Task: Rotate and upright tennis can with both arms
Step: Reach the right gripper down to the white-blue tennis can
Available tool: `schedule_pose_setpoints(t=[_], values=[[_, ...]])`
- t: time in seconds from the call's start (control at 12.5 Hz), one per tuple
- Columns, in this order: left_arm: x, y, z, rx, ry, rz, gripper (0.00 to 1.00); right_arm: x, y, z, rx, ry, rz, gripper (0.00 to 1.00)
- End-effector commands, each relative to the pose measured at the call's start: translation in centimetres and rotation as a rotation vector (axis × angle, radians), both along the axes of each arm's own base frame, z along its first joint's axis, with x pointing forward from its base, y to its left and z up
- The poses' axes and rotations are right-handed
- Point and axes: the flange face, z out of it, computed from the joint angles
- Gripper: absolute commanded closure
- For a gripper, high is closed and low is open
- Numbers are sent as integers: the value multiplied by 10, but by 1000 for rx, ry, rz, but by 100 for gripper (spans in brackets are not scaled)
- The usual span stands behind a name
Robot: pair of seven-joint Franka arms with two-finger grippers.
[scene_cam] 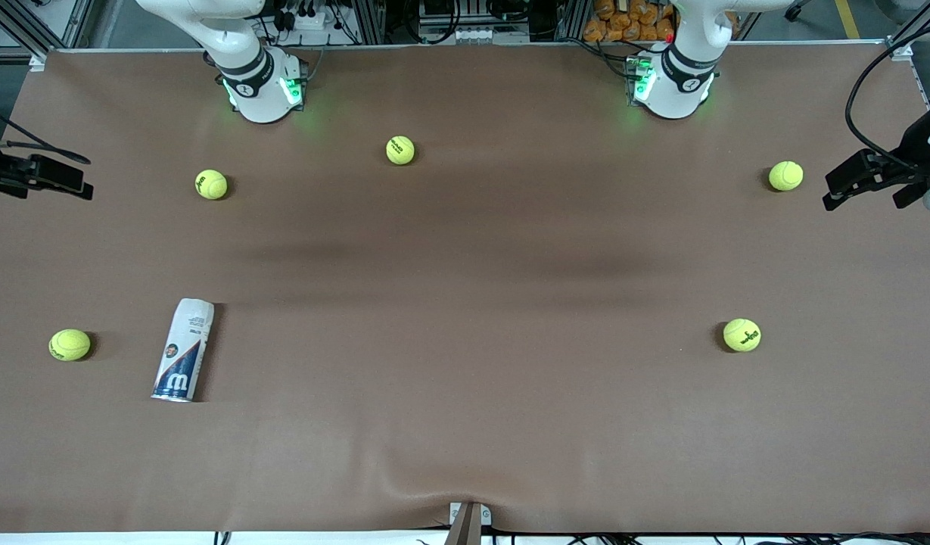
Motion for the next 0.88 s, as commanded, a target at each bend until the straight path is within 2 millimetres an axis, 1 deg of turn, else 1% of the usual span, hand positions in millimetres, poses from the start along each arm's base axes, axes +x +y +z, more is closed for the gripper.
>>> schedule_pose_setpoints(t=[0.0,0.24,0.32,0.4,0.48,0.56,0.64,0.8], values=[[-5,2,4,10,3,17,0,1,0,-1,-5,7,-6,0],[-2,2,1,12,9,18,0,4,-1,-1,-6,-7,-7,0],[-1,1,-2,10,15,17,0,5,-2,-5,-6,-10,-7,0],[0,-4,-5,9,20,24,0,7,-3,-11,-6,-14,-9,0],[-2,-14,-4,11,22,9,0,9,-4,-18,-6,-19,-10,0],[-4,-24,-3,25,32,-9,0,12,-6,-29,-6,-20,-13,0],[-6,-40,-3,31,37,-35,0,17,-8,-46,-3,-30,-1,0],[-6,-38,-3,35,37,-26,0,28,-11,-85,3,-43,31,0]])
